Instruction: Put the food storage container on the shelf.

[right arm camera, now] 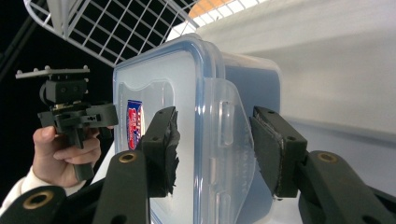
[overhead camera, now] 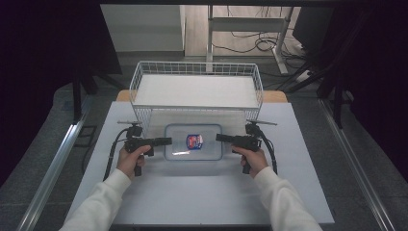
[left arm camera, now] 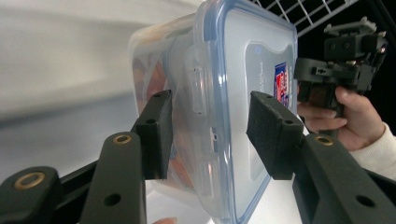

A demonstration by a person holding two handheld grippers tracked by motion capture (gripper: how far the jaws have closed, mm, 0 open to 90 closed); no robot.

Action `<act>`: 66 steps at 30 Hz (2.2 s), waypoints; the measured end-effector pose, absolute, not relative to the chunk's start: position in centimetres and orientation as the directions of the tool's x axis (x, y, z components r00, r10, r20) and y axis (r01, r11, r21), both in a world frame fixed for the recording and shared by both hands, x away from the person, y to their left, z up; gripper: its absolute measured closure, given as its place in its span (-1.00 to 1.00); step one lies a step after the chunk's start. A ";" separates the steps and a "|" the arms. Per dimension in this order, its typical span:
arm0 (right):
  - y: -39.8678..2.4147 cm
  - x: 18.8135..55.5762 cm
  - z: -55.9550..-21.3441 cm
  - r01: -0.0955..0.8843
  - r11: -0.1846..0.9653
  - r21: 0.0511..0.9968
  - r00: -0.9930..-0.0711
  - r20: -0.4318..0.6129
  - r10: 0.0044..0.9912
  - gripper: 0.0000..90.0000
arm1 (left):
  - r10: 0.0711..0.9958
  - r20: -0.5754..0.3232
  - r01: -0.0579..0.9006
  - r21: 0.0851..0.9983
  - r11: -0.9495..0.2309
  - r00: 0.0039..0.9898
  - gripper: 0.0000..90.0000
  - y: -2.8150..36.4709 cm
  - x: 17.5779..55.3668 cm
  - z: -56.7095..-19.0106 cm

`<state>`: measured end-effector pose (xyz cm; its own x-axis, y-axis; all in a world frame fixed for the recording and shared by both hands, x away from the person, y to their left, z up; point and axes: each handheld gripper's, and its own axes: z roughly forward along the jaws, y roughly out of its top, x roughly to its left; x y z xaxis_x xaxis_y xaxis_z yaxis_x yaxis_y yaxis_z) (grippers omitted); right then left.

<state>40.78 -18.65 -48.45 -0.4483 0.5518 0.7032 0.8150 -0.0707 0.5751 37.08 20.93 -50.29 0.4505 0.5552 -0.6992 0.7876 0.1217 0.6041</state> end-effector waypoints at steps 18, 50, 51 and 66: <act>-18.8 41.6 -50.3 0.794 -0.124 0.595 -0.418 0.682 0.600 0.08 | 0.551 -0.727 0.786 0.588 0.190 0.410 0.11 20.1 38.4 -52.6; -19.9 35.4 -48.0 0.691 -0.011 0.723 -0.523 0.510 0.683 -0.22 | 0.672 -0.594 0.719 0.683 0.130 0.442 -0.28 21.3 33.4 -51.0; -19.6 34.0 -47.7 0.676 0.054 0.735 -0.557 0.461 0.691 -0.17 | 0.677 -0.577 0.714 0.691 0.108 0.457 -0.29 21.3 32.5 -50.8; -14.6 30.8 -48.8 0.575 0.374 0.728 -0.735 0.257 0.628 0.97 | 0.711 -0.431 0.681 0.727 -0.091 0.556 -0.36 20.0 27.7 -49.7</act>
